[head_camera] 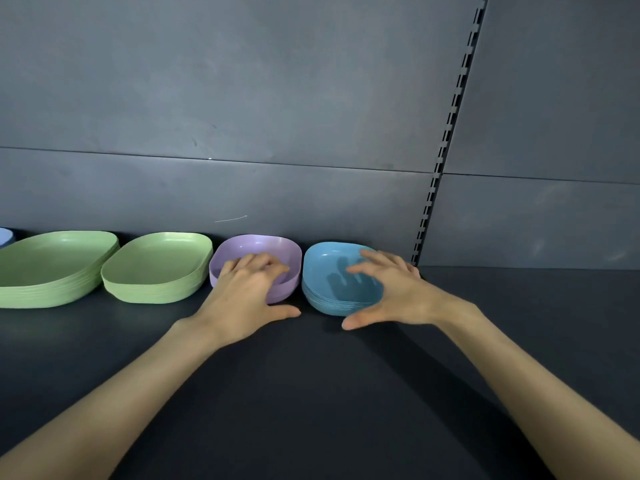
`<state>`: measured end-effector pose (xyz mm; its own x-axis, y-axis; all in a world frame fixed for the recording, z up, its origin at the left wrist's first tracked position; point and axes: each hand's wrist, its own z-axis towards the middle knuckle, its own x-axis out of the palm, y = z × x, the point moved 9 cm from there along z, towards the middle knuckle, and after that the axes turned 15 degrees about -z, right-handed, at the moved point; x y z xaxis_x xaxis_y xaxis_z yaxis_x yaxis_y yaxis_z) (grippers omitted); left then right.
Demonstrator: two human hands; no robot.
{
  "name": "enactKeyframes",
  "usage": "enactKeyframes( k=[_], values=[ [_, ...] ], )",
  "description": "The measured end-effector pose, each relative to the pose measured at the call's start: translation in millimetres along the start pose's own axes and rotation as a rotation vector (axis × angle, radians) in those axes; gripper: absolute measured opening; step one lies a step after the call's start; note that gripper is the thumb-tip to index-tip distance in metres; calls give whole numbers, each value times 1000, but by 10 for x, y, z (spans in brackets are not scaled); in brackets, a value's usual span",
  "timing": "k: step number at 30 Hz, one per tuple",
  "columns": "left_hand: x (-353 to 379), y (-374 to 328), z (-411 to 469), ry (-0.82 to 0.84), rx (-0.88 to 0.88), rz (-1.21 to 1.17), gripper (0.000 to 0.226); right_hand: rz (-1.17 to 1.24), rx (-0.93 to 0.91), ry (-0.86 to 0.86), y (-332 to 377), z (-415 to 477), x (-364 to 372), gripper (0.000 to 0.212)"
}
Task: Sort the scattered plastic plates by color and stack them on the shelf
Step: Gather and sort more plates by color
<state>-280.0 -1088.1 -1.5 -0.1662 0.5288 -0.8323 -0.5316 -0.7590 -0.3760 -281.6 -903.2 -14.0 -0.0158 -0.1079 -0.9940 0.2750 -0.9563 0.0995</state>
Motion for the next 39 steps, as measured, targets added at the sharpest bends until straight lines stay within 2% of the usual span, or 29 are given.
enactKeyframes(
  k=[2, 5, 13, 19, 26, 39],
  values=[
    [52, 72, -18, 48, -5, 21, 61, -27, -24, -32, 77, 31, 28, 76],
    [67, 122, -23, 57, 8, 7, 52, 57, 12, -54, 32, 86, 48, 61],
    [44, 230, 8, 1, 75, -22, 24, 83, 32, -38, 9, 176, 47, 53],
    [1, 189, 2, -28, 104, -25, 27, 128, 17, -8, -3, 175, 89, 54],
    [-33, 157, -11, -33, 83, -64, 24, 50, -20, -100, 79, 169, 34, 51],
    [6, 74, -12, -83, 115, 8, 31, 64, -59, -98, 76, 150, -8, 48]
  ],
)
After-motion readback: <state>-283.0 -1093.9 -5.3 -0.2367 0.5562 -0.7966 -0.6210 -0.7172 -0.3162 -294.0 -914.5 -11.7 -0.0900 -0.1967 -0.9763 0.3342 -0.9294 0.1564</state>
